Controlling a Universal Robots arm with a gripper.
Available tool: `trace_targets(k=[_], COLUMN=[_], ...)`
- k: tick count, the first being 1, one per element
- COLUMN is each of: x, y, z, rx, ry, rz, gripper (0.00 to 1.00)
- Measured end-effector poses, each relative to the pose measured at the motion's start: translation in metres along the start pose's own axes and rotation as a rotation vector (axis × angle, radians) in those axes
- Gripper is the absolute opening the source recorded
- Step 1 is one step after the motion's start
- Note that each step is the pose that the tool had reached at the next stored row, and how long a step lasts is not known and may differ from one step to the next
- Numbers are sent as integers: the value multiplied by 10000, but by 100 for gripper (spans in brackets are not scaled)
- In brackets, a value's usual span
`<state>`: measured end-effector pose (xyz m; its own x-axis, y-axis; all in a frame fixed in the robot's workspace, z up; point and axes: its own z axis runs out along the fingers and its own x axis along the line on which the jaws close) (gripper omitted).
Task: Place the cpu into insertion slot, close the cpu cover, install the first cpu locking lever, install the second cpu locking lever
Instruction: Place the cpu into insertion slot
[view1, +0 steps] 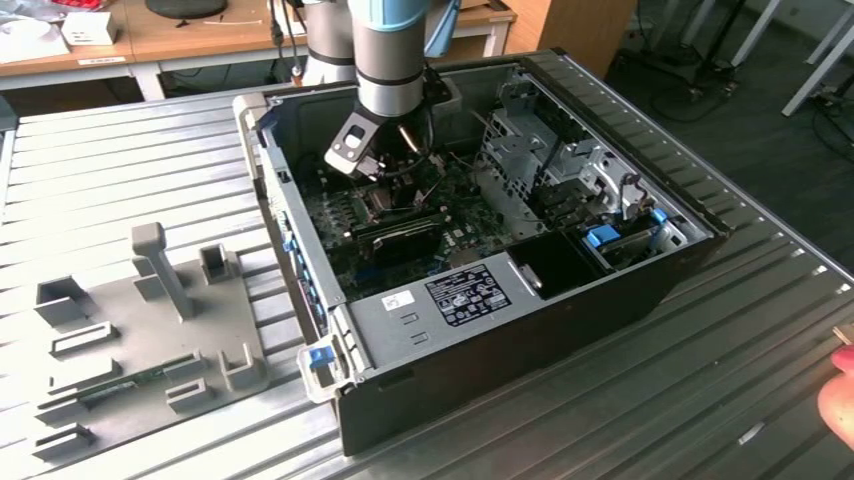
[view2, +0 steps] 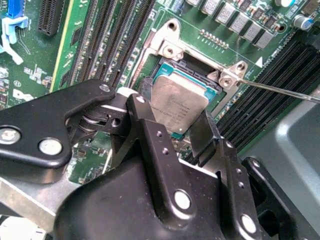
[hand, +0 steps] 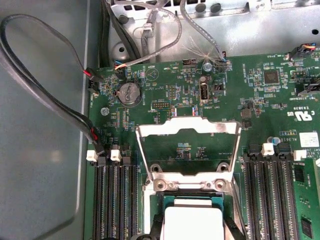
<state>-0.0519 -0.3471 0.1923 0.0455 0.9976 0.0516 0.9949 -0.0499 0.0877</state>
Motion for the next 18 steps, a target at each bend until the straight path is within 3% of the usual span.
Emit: trace_targets(k=[13, 18], x=[1, 1], y=[3, -4], z=[-33, -27], rx=[-8, -159], ry=[35, 155], rz=[-3, -45], gripper=[54, 54])
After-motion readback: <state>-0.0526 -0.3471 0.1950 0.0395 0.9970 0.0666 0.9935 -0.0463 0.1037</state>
